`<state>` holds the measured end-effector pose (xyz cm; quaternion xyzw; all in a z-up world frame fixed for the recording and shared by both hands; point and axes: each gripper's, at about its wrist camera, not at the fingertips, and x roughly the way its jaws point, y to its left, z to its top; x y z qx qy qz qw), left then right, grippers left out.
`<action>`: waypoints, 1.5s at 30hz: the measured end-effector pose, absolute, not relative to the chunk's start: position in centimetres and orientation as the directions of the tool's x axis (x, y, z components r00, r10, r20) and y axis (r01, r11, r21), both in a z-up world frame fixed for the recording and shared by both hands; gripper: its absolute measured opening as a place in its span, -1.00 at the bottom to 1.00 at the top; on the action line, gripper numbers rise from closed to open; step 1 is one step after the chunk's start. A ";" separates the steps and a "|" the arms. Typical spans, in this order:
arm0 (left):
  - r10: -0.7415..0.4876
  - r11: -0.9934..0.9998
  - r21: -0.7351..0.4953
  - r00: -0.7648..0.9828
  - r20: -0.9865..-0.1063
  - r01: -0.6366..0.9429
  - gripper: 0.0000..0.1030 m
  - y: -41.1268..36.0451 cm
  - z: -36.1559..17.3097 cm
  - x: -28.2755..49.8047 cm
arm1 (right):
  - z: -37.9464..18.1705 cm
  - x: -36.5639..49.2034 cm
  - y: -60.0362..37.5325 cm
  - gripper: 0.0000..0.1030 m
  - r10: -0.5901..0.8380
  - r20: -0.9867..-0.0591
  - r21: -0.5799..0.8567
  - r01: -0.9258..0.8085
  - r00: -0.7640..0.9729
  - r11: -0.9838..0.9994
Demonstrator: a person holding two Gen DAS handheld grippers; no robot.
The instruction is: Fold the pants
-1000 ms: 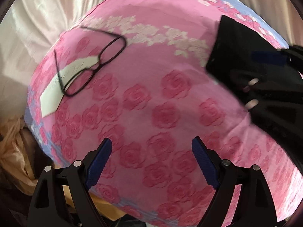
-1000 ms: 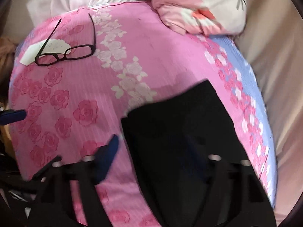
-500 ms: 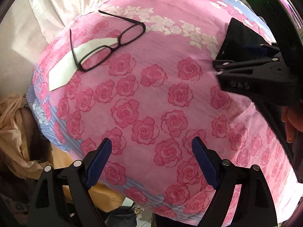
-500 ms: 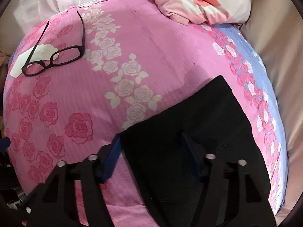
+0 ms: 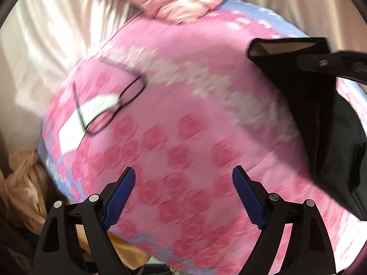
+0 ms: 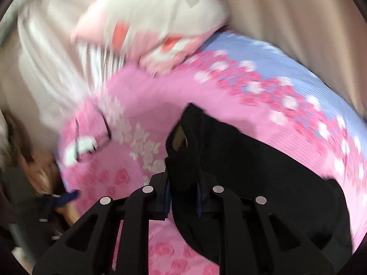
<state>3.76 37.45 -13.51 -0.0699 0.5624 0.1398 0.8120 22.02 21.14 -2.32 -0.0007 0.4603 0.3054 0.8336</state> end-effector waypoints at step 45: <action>0.030 0.897 0.198 0.392 -0.919 0.396 0.69 -5.3 -14.6 8.0 | -9.3 4.6 -31.7 0.05 0.421 -0.567 0.658 0.081 0.708 0.749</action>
